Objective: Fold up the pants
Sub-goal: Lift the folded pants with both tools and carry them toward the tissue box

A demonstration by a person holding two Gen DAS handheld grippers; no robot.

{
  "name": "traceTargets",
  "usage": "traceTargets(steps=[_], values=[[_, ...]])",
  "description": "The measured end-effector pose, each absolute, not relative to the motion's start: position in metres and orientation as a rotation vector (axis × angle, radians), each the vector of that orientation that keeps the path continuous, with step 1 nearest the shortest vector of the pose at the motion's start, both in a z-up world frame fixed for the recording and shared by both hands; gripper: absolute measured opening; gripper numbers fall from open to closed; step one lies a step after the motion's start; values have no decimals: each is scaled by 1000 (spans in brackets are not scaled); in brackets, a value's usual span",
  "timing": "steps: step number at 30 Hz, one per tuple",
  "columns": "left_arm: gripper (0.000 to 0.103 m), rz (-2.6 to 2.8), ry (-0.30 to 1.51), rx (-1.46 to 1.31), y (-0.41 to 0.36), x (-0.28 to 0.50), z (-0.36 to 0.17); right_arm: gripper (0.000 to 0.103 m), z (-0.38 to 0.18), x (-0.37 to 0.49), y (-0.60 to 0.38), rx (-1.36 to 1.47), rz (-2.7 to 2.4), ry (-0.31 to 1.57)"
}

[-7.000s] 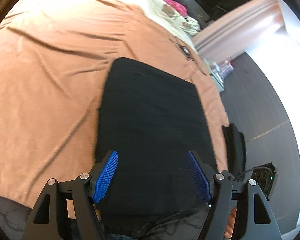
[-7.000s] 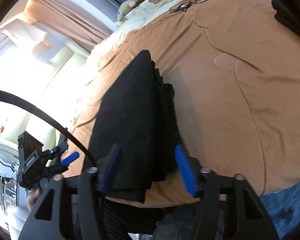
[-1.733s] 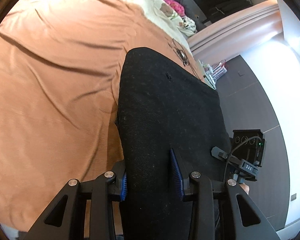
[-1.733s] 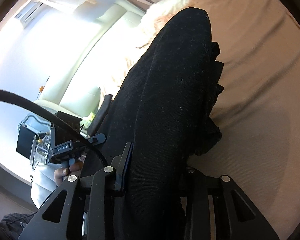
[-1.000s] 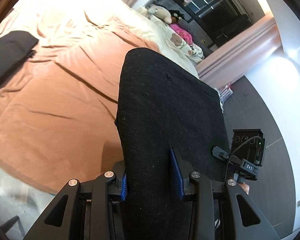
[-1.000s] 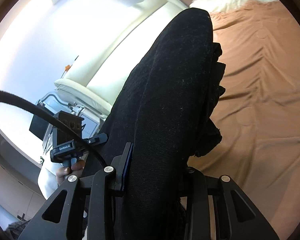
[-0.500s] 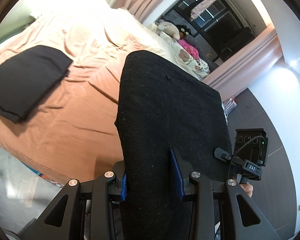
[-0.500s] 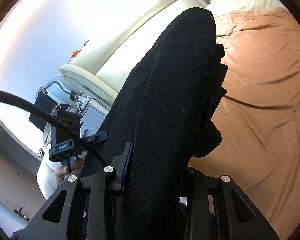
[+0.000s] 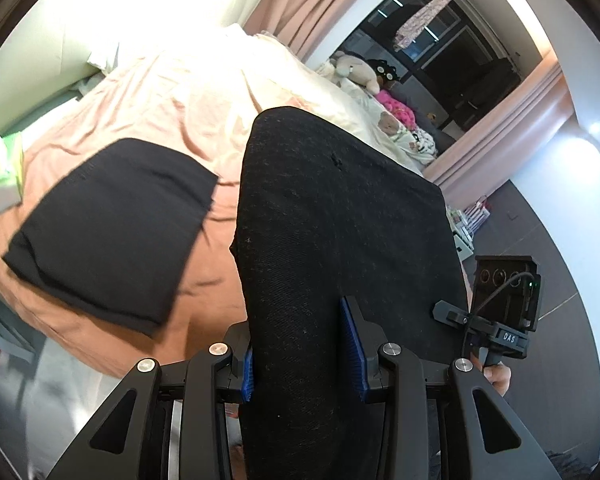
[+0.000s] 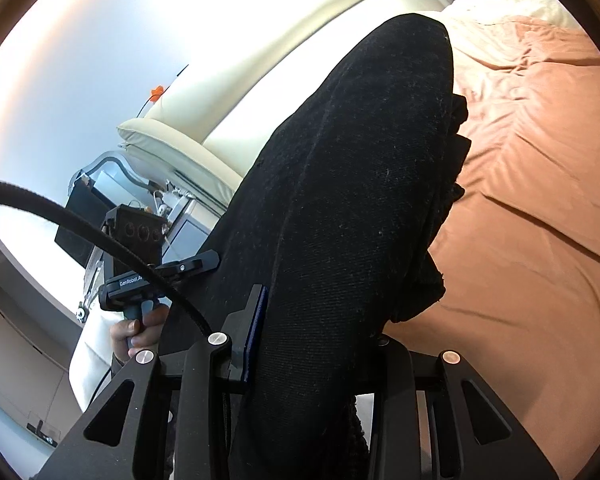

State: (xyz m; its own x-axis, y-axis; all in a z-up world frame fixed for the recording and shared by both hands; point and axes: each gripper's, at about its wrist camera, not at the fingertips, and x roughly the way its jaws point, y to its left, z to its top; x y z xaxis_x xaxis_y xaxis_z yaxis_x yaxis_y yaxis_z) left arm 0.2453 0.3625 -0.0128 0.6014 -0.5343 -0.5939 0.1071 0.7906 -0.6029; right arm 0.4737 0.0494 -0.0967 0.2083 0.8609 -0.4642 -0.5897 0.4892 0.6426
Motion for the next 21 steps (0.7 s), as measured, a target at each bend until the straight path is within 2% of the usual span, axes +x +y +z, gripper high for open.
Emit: traceTargets(steps=[21], values=[[38, -289, 925, -576, 527, 354, -73, 30, -173, 592, 244, 368, 1064, 950]])
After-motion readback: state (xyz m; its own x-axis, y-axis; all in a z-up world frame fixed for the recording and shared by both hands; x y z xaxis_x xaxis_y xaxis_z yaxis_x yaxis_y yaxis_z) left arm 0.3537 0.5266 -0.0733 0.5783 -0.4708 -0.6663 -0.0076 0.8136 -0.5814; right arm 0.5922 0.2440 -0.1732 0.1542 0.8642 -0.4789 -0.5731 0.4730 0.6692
